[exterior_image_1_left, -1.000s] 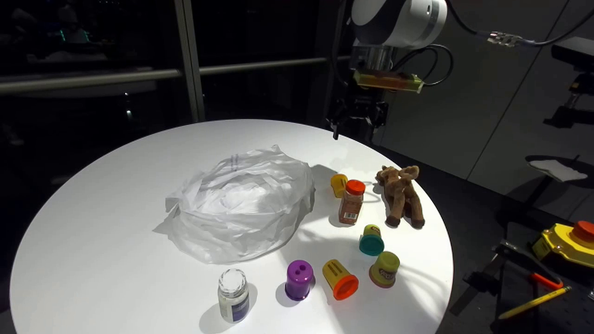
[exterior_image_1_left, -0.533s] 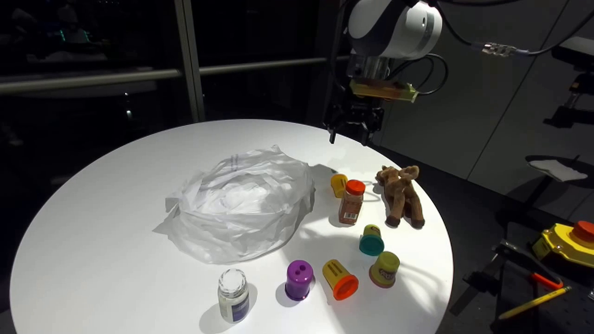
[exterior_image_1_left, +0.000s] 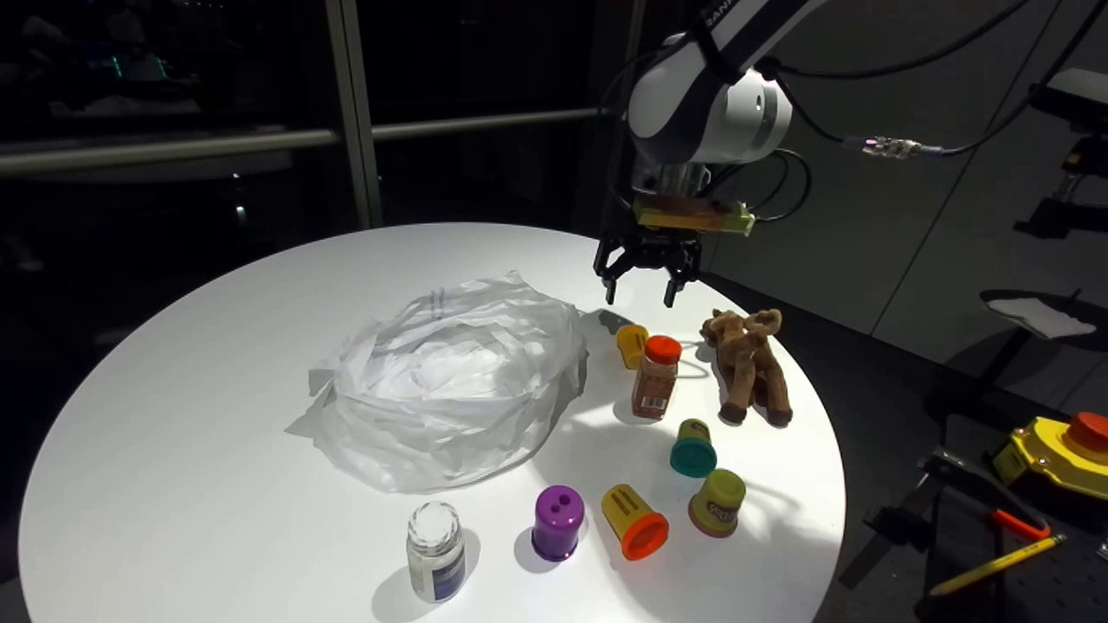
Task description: Pick up all the objects from the table and put them on the plastic
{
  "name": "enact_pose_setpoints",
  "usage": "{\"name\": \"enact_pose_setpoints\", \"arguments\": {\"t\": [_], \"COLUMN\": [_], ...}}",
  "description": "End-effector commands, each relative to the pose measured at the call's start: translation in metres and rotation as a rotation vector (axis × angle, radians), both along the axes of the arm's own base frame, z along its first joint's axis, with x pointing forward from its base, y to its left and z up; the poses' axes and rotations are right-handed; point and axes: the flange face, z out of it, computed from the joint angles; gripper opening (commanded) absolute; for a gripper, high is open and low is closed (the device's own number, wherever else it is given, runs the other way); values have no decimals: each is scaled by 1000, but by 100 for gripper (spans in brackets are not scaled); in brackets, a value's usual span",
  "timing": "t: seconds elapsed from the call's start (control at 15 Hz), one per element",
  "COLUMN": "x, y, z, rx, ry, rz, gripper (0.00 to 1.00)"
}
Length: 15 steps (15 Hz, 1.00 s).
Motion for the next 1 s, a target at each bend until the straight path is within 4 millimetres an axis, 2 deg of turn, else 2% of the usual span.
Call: {"name": "enact_pose_setpoints", "arguments": {"t": [0.0, 0.33, 0.93], "x": [9, 12, 10], "y": [2, 3, 2], "z": [-16, -40, -63], "rx": [7, 48, 118], "ry": [3, 56, 111], "rz": [-54, -76, -143], "gripper": [100, 100, 100]}}
